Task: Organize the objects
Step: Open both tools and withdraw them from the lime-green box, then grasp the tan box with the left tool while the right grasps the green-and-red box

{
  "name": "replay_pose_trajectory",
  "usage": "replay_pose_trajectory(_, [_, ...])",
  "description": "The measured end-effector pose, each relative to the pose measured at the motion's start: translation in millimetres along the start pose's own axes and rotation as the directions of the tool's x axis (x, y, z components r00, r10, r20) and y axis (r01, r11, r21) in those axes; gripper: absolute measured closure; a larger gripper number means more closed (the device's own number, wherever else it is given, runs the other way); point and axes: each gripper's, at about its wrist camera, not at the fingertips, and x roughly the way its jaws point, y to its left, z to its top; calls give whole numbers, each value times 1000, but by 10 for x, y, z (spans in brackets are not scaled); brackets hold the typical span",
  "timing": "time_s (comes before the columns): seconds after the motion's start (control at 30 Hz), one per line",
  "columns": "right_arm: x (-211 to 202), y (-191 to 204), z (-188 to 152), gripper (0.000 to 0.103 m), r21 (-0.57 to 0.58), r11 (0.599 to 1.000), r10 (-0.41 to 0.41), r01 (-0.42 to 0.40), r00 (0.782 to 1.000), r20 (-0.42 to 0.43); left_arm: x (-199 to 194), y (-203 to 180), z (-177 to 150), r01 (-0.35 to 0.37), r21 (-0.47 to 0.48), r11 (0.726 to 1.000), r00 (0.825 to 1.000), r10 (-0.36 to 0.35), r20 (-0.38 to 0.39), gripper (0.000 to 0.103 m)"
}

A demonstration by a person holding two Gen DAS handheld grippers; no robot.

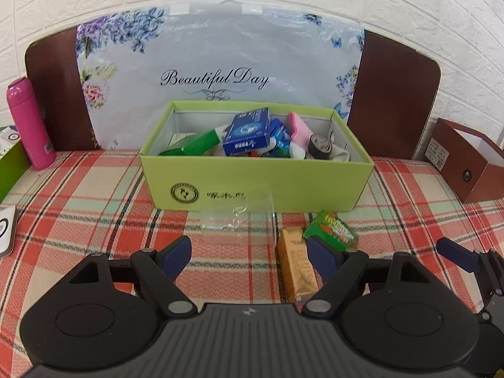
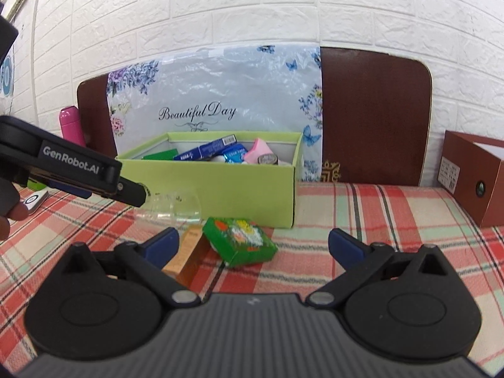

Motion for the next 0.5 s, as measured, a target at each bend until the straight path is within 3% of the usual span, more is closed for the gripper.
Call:
replay_pose_trajectory(0.27, [-28, -2, -124, 0, 4, 1000, -1, 1, 999, -36, 39, 65, -178, -6, -17, 1000, 999, 5, -38, 19])
replay_pose_trajectory(0.5, [18, -47, -257, 0, 25, 1000, -7, 10, 996, -91, 163, -23, -283, 75, -21, 997, 996, -76, -57, 19])
